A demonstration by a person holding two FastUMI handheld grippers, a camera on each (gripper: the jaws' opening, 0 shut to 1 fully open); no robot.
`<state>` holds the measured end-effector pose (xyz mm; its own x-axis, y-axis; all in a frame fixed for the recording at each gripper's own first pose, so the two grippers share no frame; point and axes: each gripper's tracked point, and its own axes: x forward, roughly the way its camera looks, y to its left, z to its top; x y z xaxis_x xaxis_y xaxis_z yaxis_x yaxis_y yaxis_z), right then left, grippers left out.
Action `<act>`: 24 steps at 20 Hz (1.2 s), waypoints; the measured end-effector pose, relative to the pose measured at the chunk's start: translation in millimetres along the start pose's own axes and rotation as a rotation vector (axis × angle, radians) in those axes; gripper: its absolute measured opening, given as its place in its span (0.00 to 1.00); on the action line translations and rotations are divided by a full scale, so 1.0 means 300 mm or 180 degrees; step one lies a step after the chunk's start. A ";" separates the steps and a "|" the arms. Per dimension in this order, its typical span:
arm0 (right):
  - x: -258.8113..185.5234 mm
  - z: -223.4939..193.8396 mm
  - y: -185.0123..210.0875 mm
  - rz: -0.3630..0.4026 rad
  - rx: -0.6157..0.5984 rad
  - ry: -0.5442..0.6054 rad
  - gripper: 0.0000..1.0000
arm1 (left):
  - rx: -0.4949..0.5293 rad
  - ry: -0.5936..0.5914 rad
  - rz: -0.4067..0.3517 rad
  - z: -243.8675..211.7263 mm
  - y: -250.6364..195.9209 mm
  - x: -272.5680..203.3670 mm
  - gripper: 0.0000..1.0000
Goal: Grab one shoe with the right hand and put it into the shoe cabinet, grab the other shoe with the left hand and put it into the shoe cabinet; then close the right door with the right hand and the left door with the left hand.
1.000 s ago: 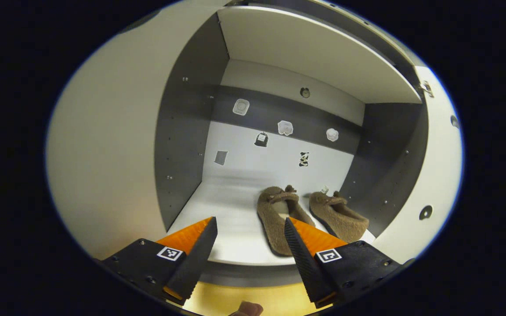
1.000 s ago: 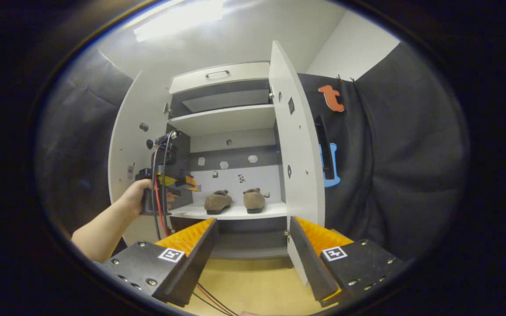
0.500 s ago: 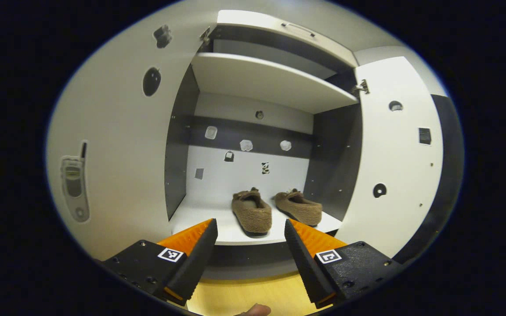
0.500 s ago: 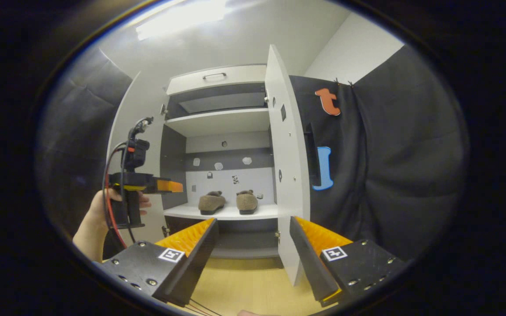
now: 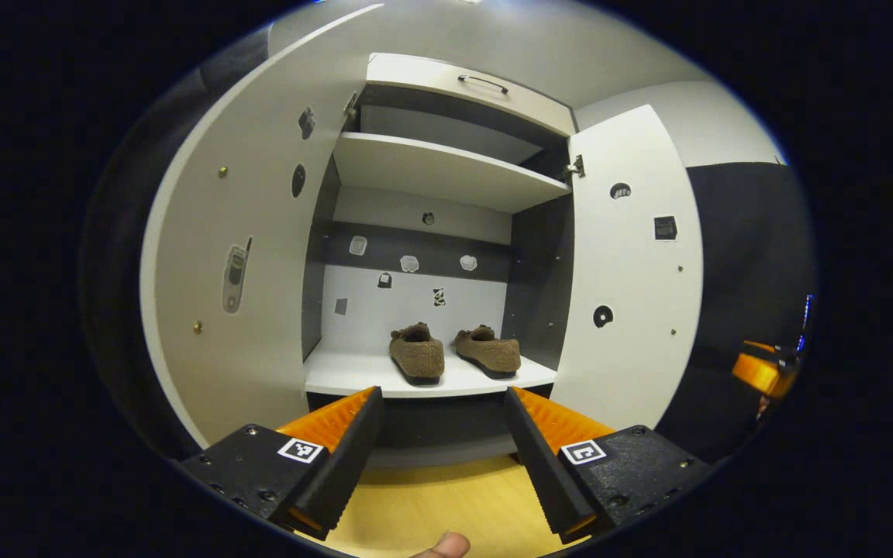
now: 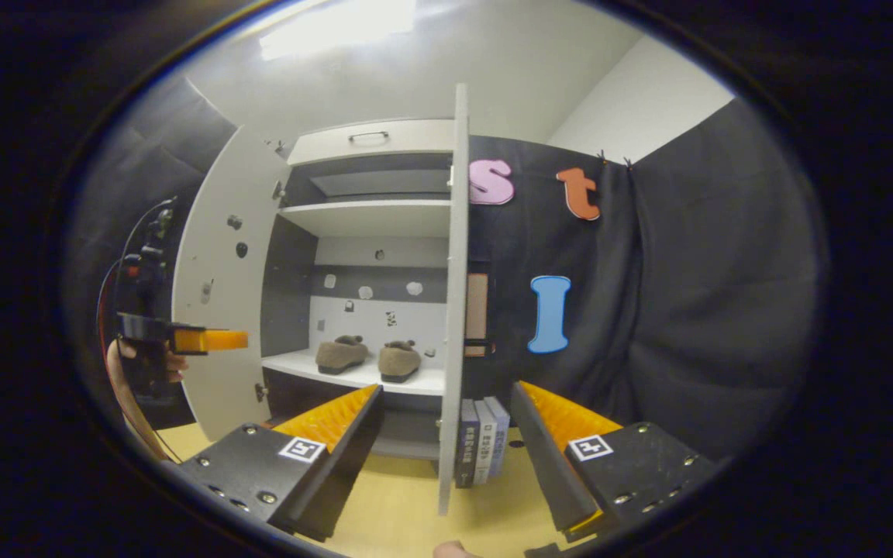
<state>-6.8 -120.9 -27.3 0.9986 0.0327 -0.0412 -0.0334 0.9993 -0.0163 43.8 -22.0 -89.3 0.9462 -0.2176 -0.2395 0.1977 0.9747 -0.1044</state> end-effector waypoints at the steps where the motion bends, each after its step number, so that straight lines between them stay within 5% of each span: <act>1: 0.010 0.016 -0.056 -0.0014 0.0054 -0.0005 0.98 | 0.0010 -0.0060 -0.0021 -0.009 -0.008 -0.025 0.95; 10: 0.238 -0.015 -0.654 -0.0175 0.0136 0.0201 0.98 | -0.0107 -0.0230 -0.0098 -0.151 -0.049 -0.266 0.96; 13: 0.303 0.004 -0.741 -0.0150 0.0397 0.0179 1.00 | -0.0081 -0.0341 -0.0070 -0.118 -0.042 -0.295 0.96; 17: 0.353 0.020 -0.720 -0.0036 0.0272 0.0191 1.00 | -0.0093 -0.0400 -0.0107 -0.086 -0.077 -0.314 0.95; 24: 0.464 -0.002 -0.489 0.0287 0.0077 0.0421 1.00 | -0.0123 -0.0290 -0.0269 -0.115 -0.140 -0.304 0.95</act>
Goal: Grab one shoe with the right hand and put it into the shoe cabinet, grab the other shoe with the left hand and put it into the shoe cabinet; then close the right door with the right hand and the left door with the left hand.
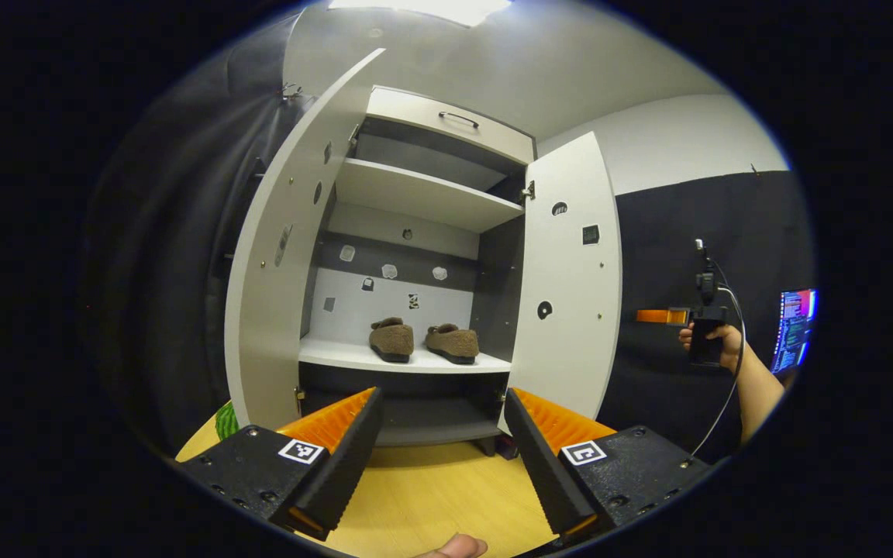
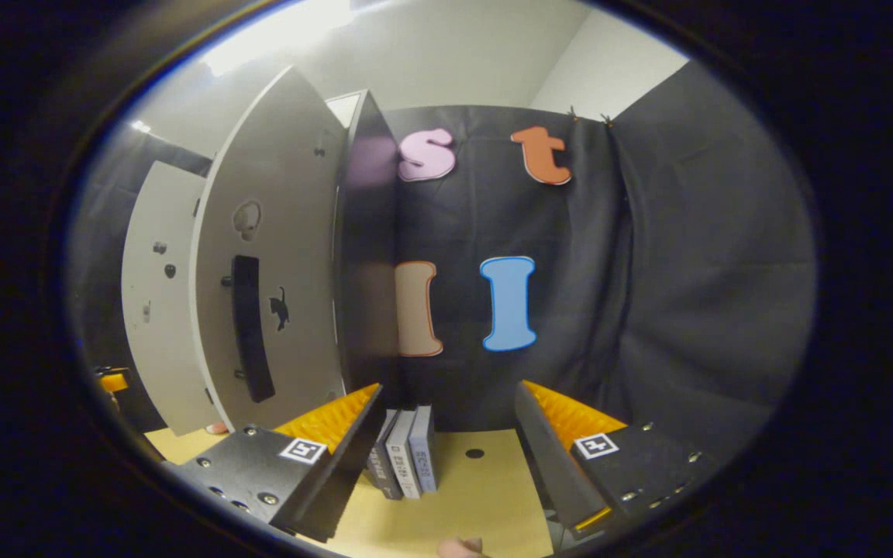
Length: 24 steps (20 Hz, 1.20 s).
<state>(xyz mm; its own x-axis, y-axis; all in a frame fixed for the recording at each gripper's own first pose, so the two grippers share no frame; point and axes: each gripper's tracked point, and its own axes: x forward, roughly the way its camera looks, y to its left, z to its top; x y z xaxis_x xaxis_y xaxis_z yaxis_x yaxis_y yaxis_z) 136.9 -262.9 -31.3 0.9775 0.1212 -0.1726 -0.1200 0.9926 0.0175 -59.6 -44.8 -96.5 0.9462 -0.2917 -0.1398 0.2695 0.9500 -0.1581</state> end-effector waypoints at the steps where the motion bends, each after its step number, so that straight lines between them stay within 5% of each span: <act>1: 0.020 0.004 0.038 0.0044 -0.0034 0.0012 1.00 | -0.0001 0.0006 -0.0014 -0.005 0.000 0.001 0.95; 7: 0.132 -0.023 0.297 0.0299 0.0067 0.0169 1.00 | 0.0018 0.0087 0.0022 -0.039 0.023 -0.001 0.96; 9: 0.142 -0.012 0.358 0.0337 -0.0110 0.0141 0.86 | -0.0015 0.0086 0.0014 -0.047 0.025 -0.008 0.96; 13: 0.164 -0.024 0.530 0.0517 -0.0074 0.0132 0.89 | -0.0048 0.0092 0.0047 -0.051 0.042 0.004 0.96; 24: 0.222 -0.011 0.675 0.0483 0.0050 -0.0056 0.86 | 0.0050 0.0017 0.0319 -0.029 0.145 -0.041 0.95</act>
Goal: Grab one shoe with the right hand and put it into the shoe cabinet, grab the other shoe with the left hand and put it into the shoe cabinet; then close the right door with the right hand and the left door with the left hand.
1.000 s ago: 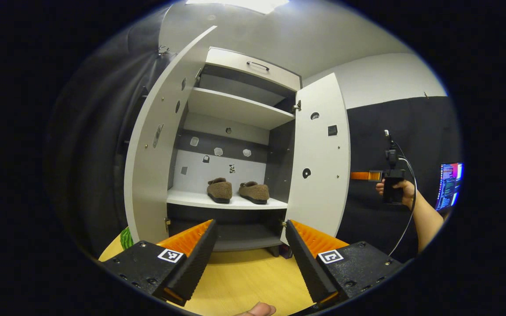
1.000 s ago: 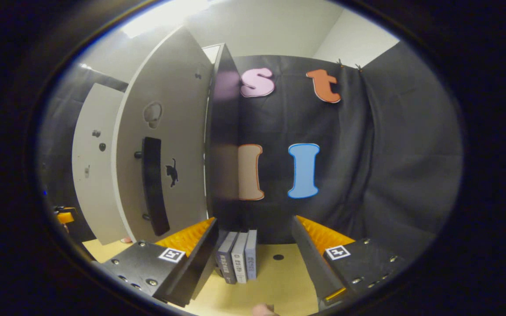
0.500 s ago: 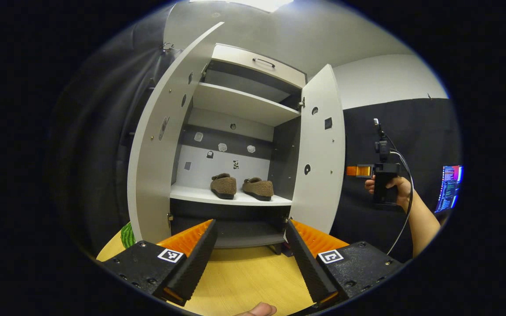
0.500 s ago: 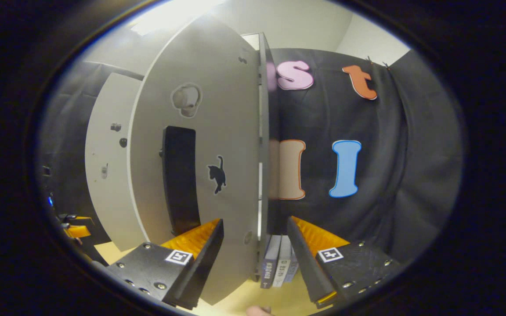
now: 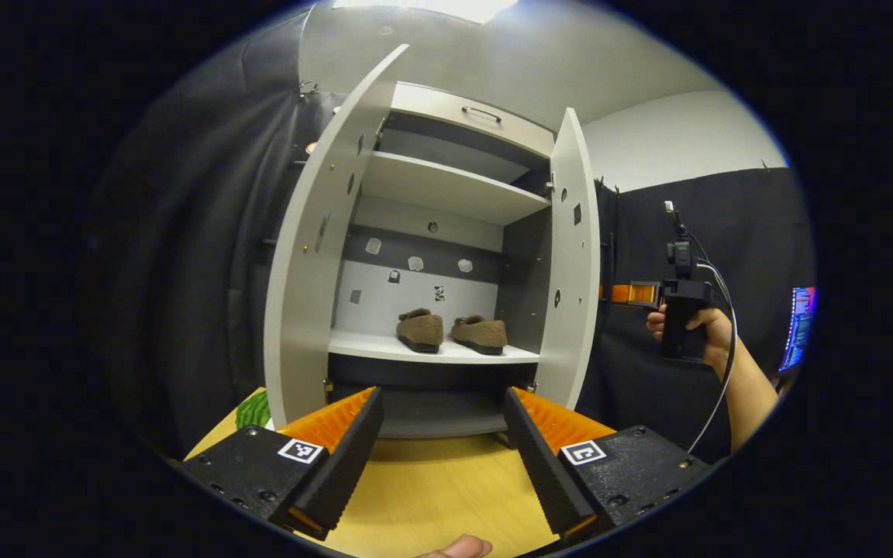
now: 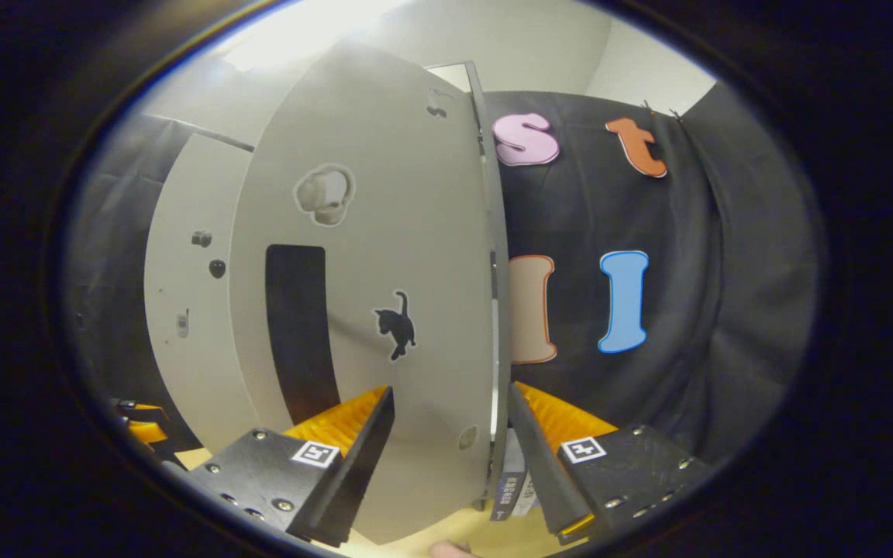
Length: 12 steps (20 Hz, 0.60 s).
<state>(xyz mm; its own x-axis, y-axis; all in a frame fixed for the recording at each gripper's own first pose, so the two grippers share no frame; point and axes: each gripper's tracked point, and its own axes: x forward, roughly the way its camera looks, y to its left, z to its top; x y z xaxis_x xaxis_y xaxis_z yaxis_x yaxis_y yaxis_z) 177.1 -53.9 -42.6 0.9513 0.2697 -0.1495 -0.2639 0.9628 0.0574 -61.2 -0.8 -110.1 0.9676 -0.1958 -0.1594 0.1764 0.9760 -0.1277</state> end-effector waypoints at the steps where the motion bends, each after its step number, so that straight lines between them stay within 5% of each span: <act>1: 0.006 0.002 0.014 0.0006 -0.0018 -0.0017 0.86 | 0.0027 -0.0023 0.0038 0.005 0.011 -0.004 0.95; 12: 0.020 0.028 0.140 0.0125 0.0075 -0.0149 0.89 | 0.0162 -0.0198 0.0430 0.085 0.113 -0.048 0.95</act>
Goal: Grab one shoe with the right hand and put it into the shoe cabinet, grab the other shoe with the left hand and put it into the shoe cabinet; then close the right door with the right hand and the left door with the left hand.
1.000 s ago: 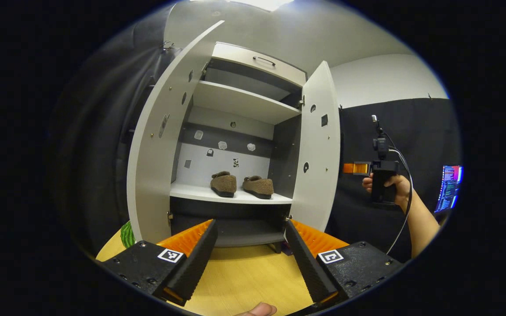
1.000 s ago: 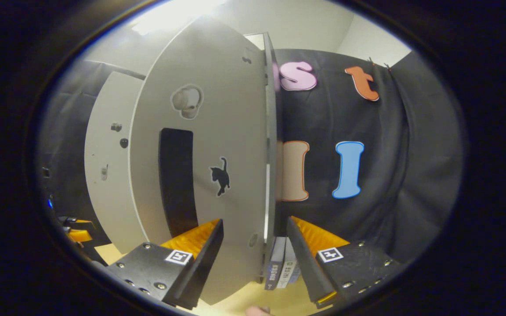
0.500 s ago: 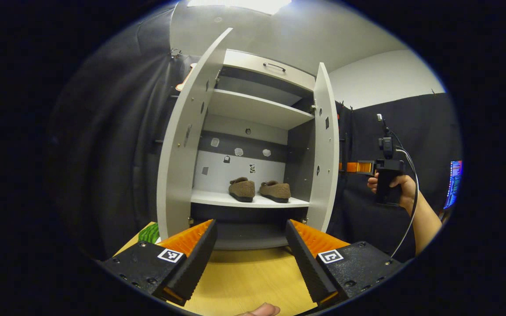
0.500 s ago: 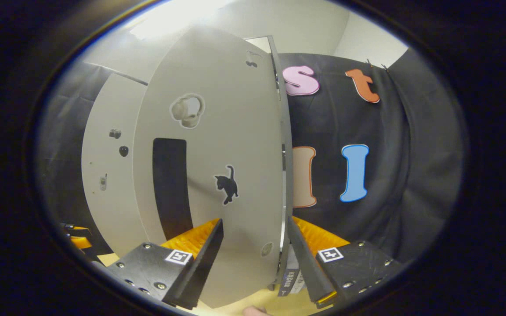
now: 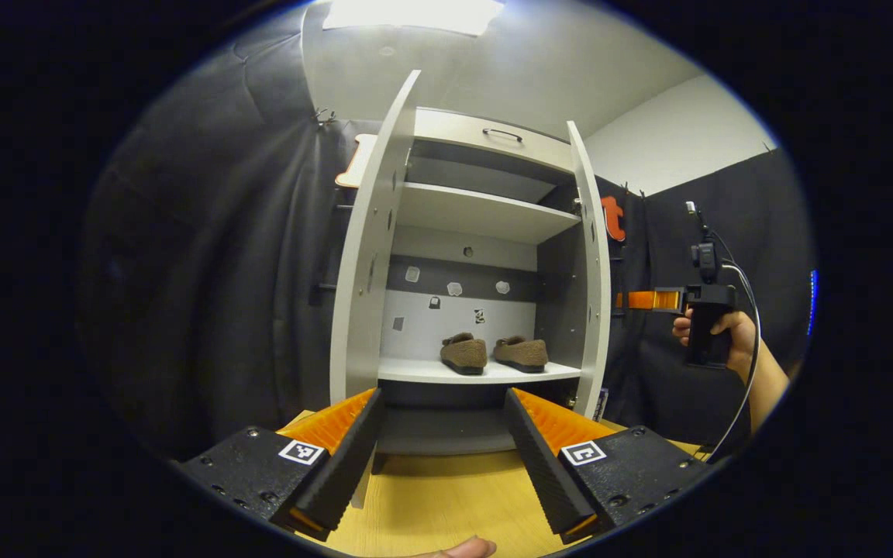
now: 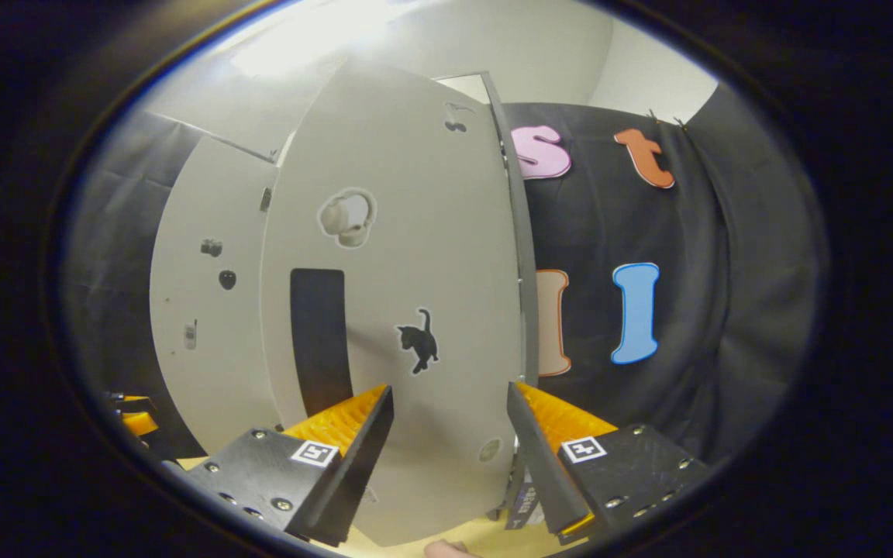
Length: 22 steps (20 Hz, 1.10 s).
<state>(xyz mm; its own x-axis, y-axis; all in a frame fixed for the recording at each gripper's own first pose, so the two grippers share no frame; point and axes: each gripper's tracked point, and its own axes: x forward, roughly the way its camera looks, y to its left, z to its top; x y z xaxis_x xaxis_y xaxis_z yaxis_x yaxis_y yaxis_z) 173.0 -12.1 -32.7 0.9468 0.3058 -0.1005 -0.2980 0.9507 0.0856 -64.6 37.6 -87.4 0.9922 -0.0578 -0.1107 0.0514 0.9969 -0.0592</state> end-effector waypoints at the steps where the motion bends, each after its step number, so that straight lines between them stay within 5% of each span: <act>1: 0.007 -0.007 0.030 0.0076 0.0048 0.0010 0.89 | -0.0029 0.0018 0.0009 -0.002 0.006 -0.003 0.92; 12: -0.070 -0.067 0.006 0.0122 0.0205 0.0053 0.96 | -0.0148 0.0159 0.0270 0.003 0.223 -0.040 0.95; 22: -0.282 -0.035 -0.036 -0.0178 0.0139 -0.0199 0.94 | 0.0056 0.0217 0.0737 0.079 0.598 -0.037 0.95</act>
<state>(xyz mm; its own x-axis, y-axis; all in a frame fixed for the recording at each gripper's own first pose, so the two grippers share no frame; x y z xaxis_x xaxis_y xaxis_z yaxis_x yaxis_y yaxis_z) 94.9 -47.7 -35.4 0.9679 0.2473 -0.0445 -0.2403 0.9627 0.1248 -63.7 218.4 -73.1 0.9678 0.1697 -0.1860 -0.1741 0.9847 -0.0072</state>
